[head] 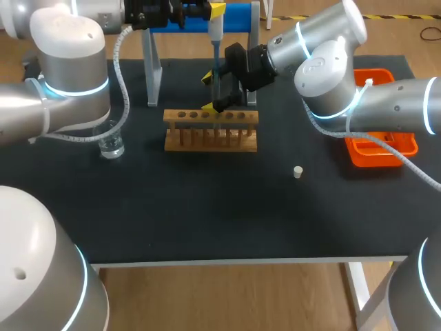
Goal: Invert the test tube, pick up the pipette, mount the tip to pipette, aspirate from beaker and dispense into the tube, eject the tip, return the pipette, and cap with the stopper.
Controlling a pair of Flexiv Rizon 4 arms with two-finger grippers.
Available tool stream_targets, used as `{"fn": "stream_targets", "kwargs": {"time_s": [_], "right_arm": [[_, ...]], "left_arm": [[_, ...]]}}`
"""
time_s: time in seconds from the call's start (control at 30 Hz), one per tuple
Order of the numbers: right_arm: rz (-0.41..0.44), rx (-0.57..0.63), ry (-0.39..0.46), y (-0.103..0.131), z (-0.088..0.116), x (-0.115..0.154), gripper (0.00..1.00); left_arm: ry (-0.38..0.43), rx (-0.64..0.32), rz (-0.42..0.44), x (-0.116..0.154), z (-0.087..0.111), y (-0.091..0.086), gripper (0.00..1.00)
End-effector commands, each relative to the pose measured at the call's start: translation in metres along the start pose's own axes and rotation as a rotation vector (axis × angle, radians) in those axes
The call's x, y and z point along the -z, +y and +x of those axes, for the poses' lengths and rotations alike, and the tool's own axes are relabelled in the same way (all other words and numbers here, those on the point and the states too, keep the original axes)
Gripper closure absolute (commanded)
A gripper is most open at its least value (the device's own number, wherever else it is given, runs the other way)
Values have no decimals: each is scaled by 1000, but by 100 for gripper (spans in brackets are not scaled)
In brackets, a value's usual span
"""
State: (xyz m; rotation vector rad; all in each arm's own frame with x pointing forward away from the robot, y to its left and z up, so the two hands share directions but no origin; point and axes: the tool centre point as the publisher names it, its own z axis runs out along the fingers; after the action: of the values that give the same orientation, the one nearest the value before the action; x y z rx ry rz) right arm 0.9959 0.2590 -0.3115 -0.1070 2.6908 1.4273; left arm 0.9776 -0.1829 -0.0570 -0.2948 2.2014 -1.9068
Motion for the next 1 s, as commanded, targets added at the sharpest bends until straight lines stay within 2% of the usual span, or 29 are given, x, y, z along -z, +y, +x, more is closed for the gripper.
{"fn": "stream_targets", "kwargs": {"time_s": [0.03,1.0], "right_arm": [[4,0,4,0,-1,1,0],[4,0,4,0,-1,1,0]], "left_arm": [[-3,-1,5,-2,0,1,100],[-4,-10,15,-5,-4,1,100]]}}
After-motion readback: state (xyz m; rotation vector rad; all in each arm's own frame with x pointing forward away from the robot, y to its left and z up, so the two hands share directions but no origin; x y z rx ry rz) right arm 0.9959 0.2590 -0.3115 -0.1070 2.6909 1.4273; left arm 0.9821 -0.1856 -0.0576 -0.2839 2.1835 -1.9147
